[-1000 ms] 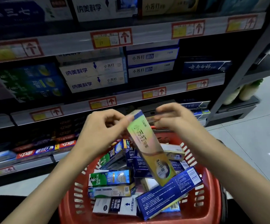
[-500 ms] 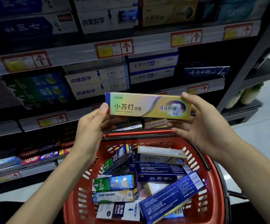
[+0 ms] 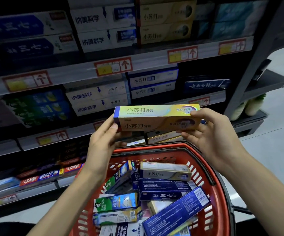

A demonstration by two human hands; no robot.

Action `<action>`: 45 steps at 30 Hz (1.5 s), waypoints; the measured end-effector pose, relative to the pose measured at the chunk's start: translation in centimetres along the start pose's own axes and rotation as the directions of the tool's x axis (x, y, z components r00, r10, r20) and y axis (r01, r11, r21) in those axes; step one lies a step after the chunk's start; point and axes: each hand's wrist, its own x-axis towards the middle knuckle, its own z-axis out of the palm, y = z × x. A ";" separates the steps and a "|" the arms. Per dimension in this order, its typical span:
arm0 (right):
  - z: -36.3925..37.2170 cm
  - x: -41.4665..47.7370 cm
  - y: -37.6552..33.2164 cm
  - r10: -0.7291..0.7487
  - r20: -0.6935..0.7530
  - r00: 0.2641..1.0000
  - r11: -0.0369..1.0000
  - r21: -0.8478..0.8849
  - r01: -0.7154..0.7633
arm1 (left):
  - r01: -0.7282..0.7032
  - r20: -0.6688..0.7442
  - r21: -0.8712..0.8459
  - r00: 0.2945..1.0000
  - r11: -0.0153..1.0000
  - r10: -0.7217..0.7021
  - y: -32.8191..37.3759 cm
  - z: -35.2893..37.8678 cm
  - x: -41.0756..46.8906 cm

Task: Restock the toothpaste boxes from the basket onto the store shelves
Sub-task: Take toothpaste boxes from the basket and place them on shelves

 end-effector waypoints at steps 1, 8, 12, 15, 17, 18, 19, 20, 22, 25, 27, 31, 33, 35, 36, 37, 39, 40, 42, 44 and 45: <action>-0.3 0.1 0.0 -0.015 -0.008 1.000 1.000 -0.012 0.015 | 0.002 -0.004 0.006 1.000 1.000 -0.002 0.1 0.4 -0.1; -2.1 0.6 -0.6 -0.154 -0.123 0.980 0.988 -0.028 0.152 | 0.038 -0.067 0.004 0.997 0.999 -0.038 1.8 4.1 -0.9; -3.4 0.4 -1.6 -0.180 -0.168 0.969 0.982 0.020 0.186 | 0.044 -0.083 -0.027 0.995 0.999 -0.046 3.2 6.2 -1.5; -4.0 -0.1 -2.5 -0.189 -0.154 0.970 0.980 0.036 0.197 | 0.050 -0.084 -0.045 0.995 0.998 -0.054 4.3 6.9 -2.1; -4.1 -0.6 -3.1 -0.218 -0.134 0.967 0.973 0.050 0.226 | 0.048 -0.089 -0.057 0.995 0.997 -0.053 5.1 7.1 -2.4; -4.1 -0.9 -3.5 -0.233 -0.132 0.964 0.968 0.066 0.243 | 0.042 -0.085 -0.065 0.995 0.997 -0.047 5.5 7.1 -2.4; -4.0 -1.1 -3.7 -0.241 -0.131 0.962 0.964 0.083 0.253 | 0.036 -0.084 -0.070 0.996 0.997 -0.042 5.9 7.0 -2.4; -4.0 -1.3 -3.9 -0.246 -0.126 0.961 0.961 0.096 0.258 | 0.032 -0.087 -0.072 0.995 0.997 -0.038 6.3 6.9 -2.4; -3.9 -1.8 -4.2 -0.252 -0.106 0.962 0.956 0.125 0.264 | 0.014 -0.097 -0.096 0.995 0.995 -0.023 7.2 7.0 -2.4; -4.0 -2.5 -4.5 -0.257 -0.090 0.962 0.952 0.148 0.268 | -0.032 -0.093 -0.094 0.995 0.995 0.023 8.6 7.4 -2.8; -4.0 -2.9 -5.0 -0.282 -0.080 0.956 0.944 0.152 0.291 | -0.064 -0.085 -0.089 0.995 0.994 0.057 9.7 7.6 -3.0; -4.1 -3.7 -7.4 -0.356 -0.024 0.934 0.925 0.133 0.355 | -0.150 -0.065 -0.020 0.987 0.989 0.148 12.6 7.7 -2.8; -4.0 -4.0 -9.1 -0.383 0.000 0.924 0.916 0.133 0.379 | -0.219 -0.036 0.036 0.975 0.975 0.220 14.7 7.9 -2.7; -3.8 -4.2 -11.1 -0.412 0.024 0.911 0.906 0.117 0.407 | -0.269 -0.020 0.082 0.962 0.960 0.271 16.8 8.1 -2.5; -3.7 -4.3 -12.2 -0.429 0.038 0.903 0.900 0.102 0.423 | -0.291 -0.014 0.101 0.956 0.951 0.294 17.9 8.2 -2.3; -3.5 -4.4 -13.2 -0.447 0.052 0.893 0.893 0.083 0.442 | -0.309 -0.012 0.118 0.950 0.944 0.313 19.0 8.4 -2.2; -3.2 -4.6 -15.5 -0.483 0.084 0.872 0.876 0.042 0.481 | -0.336 -0.023 0.136 0.939 0.932 0.342 21.2 8.7 -1.8; -3.1 -4.8 -16.6 -0.499 0.101 0.861 0.866 0.020 0.499 | -0.349 -0.031 0.143 0.934 0.926 0.356 22.2 8.9 -1.7; -2.8 -4.9 -18.7 -0.530 0.136 0.837 0.842 -0.034 0.538 | -0.383 -0.038 0.170 0.918 0.908 0.394 24.2 9.2 -1.3; -2.5 -4.9 -20.6 -0.557 0.166 0.814 0.815 -0.076 0.574 | -0.418 -0.034 0.209 0.900 0.884 0.434 25.8 9.4 -0.7; -2.5 -4.7 -21.5 -0.568 0.179 0.803 0.804 -0.091 0.588 | -0.432 -0.029 0.227 0.893 0.873 0.450 26.5 9.6 -0.4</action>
